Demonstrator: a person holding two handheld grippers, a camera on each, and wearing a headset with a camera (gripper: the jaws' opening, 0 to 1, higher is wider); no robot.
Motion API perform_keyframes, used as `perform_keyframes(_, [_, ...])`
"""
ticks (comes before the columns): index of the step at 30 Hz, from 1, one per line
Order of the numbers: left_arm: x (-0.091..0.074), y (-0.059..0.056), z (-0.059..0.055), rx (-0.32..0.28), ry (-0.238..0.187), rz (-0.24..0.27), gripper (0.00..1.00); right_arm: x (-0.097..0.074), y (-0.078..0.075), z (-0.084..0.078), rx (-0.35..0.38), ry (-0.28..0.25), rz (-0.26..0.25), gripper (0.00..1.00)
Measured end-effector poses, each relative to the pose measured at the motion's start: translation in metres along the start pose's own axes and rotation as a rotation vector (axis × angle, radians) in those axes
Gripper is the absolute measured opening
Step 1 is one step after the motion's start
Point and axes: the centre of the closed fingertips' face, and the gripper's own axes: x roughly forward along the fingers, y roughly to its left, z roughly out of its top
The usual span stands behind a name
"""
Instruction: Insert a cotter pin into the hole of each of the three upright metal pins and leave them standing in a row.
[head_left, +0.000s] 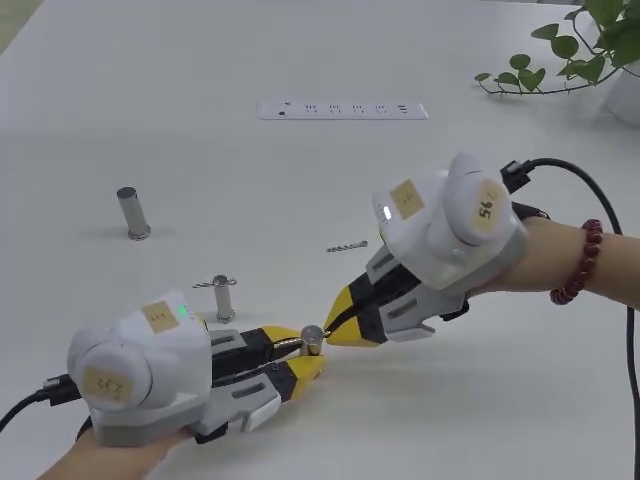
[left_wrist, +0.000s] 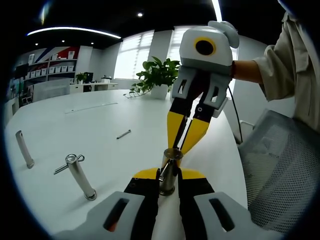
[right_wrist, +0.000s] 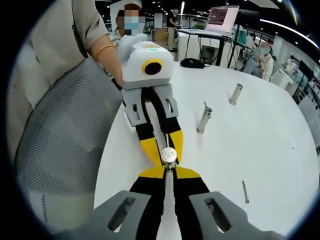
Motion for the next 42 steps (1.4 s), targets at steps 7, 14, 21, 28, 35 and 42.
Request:
perform_keyframes(7, [0.000,0.001,0.000,-0.005,0.002,0.007,0.14,0.000,0.000,0.002,0.030,-0.013,-0.004,0.12])
perform_keyframes(14, [-0.001,0.003,0.005,-0.013,-0.011,0.007,0.22,-0.001,0.001,0.003,0.064,-0.025,-0.006,0.15])
perform_keyframes(21, [-0.007,0.003,0.007,-0.018,-0.014,0.003,0.30,-0.003,0.001,0.008,0.096,-0.055,-0.015,0.19])
perform_keyframes(28, [-0.018,-0.001,0.011,-0.017,-0.024,-0.004,0.37,-0.004,0.002,0.012,0.126,-0.077,-0.026,0.24])
perform_keyframes(35, [-0.031,-0.004,0.012,-0.009,-0.025,0.001,0.42,-0.003,0.003,0.015,0.156,-0.105,-0.040,0.26])
perform_keyframes(42, [-0.042,-0.007,0.016,-0.015,-0.042,0.008,0.48,0.002,0.005,0.016,0.153,-0.126,-0.051,0.27])
